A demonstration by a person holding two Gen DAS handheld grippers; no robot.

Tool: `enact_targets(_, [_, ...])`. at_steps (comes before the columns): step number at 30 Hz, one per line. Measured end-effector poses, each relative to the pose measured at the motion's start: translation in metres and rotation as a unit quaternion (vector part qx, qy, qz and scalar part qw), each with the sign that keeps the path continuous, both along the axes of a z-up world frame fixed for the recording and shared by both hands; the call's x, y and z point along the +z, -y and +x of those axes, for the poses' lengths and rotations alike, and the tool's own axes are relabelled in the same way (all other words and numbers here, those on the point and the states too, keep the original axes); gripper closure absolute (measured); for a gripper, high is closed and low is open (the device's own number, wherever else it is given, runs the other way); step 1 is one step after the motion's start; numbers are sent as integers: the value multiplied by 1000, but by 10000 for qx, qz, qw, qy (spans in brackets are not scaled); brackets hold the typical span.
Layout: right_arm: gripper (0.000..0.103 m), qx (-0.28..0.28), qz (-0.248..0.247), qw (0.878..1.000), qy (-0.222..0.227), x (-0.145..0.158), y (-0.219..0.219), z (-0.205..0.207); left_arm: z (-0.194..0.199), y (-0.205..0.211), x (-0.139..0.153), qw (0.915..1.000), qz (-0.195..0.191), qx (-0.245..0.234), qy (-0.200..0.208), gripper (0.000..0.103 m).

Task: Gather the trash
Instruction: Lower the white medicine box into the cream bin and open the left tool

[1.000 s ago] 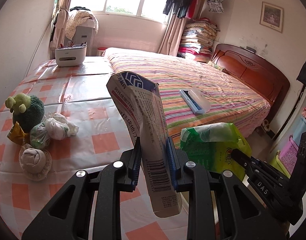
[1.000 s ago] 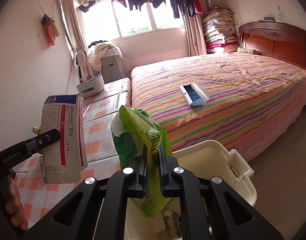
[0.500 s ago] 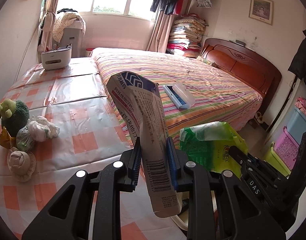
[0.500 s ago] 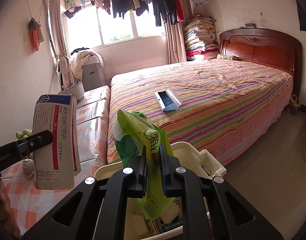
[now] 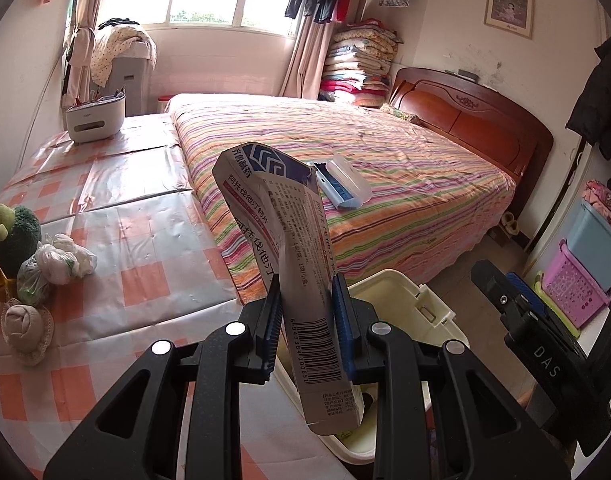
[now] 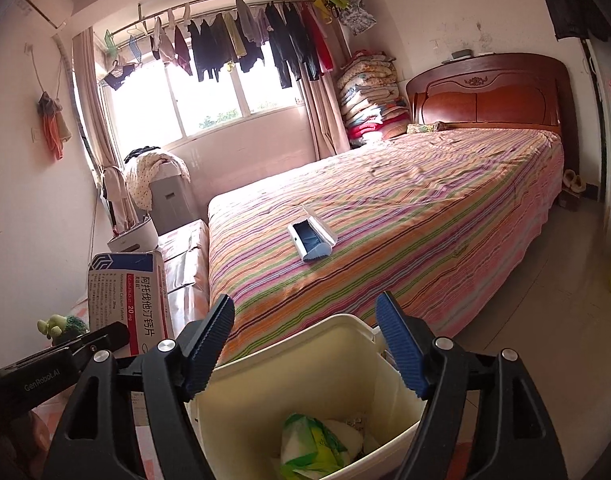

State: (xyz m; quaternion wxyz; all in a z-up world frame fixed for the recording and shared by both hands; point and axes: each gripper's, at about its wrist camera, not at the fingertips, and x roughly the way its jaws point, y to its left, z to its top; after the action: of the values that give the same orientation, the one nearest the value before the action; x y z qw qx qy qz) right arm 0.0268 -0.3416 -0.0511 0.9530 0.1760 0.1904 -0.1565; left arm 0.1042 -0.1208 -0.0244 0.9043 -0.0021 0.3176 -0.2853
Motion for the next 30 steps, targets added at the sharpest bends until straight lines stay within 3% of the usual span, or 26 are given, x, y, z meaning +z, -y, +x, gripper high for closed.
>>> enact_targets(5, [32,-126,124,9996,212,5,6,-6,-2,7,-3,9999,37,-93,-21,79])
enact_targets(30, [32,-165,155,9992,319,4,7,-15,-15,48,-18,9957,437,-812,81,78])
